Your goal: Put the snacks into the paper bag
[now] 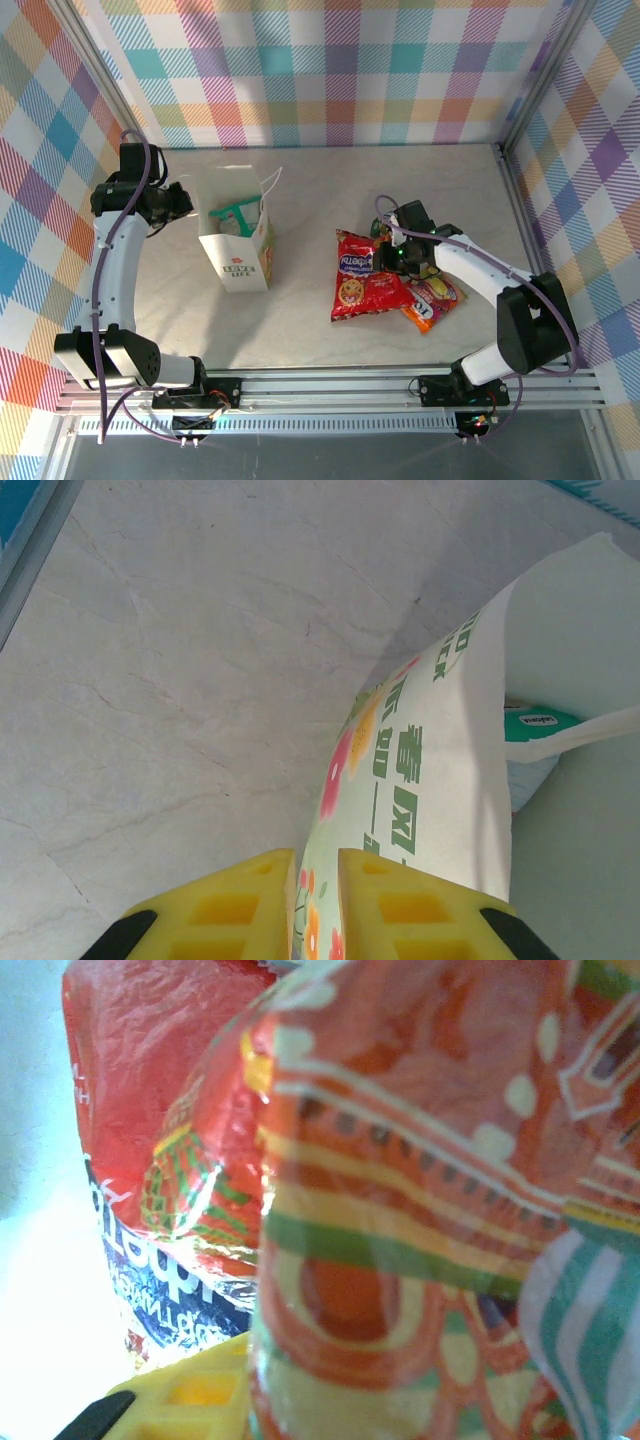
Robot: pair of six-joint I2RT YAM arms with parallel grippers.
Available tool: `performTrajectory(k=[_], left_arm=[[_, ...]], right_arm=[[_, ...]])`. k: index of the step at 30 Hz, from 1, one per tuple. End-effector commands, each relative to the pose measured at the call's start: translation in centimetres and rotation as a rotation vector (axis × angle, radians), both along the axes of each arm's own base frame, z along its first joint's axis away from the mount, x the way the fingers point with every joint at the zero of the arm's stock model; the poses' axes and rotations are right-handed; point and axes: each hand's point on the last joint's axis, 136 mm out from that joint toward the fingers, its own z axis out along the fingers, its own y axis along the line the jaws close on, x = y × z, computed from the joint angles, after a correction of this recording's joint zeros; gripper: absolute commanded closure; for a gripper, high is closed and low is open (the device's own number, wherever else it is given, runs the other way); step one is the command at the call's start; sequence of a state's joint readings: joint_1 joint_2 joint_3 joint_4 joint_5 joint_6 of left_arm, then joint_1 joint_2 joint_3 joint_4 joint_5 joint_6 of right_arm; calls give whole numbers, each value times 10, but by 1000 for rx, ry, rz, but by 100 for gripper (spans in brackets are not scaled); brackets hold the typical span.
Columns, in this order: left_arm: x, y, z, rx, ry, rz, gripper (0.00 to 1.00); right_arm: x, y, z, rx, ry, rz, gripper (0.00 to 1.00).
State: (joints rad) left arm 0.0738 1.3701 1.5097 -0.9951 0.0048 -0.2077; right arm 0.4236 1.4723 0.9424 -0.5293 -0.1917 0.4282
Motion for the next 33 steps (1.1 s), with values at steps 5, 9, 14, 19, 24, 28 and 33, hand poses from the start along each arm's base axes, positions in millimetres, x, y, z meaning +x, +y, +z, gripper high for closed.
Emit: performTrajectory(k=[5, 9, 14, 19, 24, 28, 33], left_arm=[[-2, -2, 3, 21, 7, -21, 82], [-2, -3, 3, 18, 6, -23, 82], [-2, -3, 3, 18, 5, -24, 82], [-3, -3, 5, 20, 3, -23, 82], [-5, -2, 7, 26, 0, -21, 82], [-5, -1, 7, 27, 0, -18, 82], [-5, -3, 11, 20, -9, -22, 81]], right_arm=[[2, 7, 37, 7, -68, 34, 81], [3, 12, 53, 8, -102, 47, 86], [3, 18, 71, 8, -143, 64, 88], [3, 21, 87, 21, -183, 69, 92], [3, 25, 98, 30, -199, 80, 96], [3, 31, 110, 30, -223, 98, 98], [4, 35, 128, 30, -262, 109, 100]])
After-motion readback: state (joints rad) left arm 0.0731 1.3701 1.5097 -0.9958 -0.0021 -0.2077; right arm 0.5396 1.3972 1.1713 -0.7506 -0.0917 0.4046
